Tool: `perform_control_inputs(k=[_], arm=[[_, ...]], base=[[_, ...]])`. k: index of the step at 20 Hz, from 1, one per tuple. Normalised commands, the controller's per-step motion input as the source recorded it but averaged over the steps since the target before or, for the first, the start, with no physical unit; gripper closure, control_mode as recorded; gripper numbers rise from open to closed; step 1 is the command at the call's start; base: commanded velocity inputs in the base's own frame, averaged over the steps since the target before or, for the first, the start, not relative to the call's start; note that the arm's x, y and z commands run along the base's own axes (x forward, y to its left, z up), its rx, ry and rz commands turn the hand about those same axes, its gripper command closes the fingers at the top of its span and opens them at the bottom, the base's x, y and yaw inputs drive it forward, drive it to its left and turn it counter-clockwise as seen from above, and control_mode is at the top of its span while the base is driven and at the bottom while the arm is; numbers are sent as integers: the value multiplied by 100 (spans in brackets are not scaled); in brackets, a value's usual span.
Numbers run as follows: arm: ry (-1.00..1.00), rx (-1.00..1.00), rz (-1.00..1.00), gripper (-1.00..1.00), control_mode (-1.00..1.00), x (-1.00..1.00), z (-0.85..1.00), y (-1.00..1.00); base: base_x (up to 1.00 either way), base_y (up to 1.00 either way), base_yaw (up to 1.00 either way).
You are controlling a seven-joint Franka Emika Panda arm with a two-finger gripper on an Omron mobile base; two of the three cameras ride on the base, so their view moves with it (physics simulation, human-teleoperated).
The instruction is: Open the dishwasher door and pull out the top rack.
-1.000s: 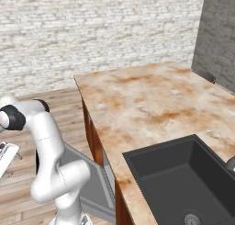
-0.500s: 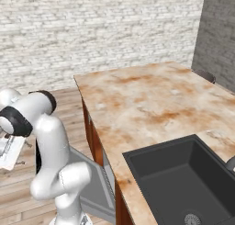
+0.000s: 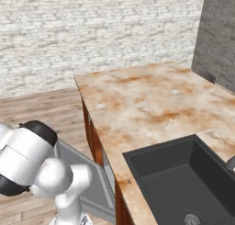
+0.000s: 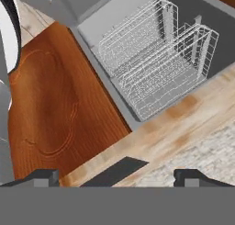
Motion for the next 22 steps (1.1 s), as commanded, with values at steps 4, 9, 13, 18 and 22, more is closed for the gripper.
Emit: perform_control_inputs(k=[4, 9, 13, 18, 22], arm=[[22, 11, 4, -100, -100, 1, 27, -83], [26, 27, 1, -100, -100, 14, -8, -64], [29, 28, 4, -100, -100, 29, -63, -39], [13, 7, 2, -100, -100, 30, -76, -9], [10, -10, 2, -100, -100, 35, -52, 12]], base=[[0, 0, 0], [0, 0, 0], [0, 0, 0], [0, 0, 0], [0, 0, 0]])
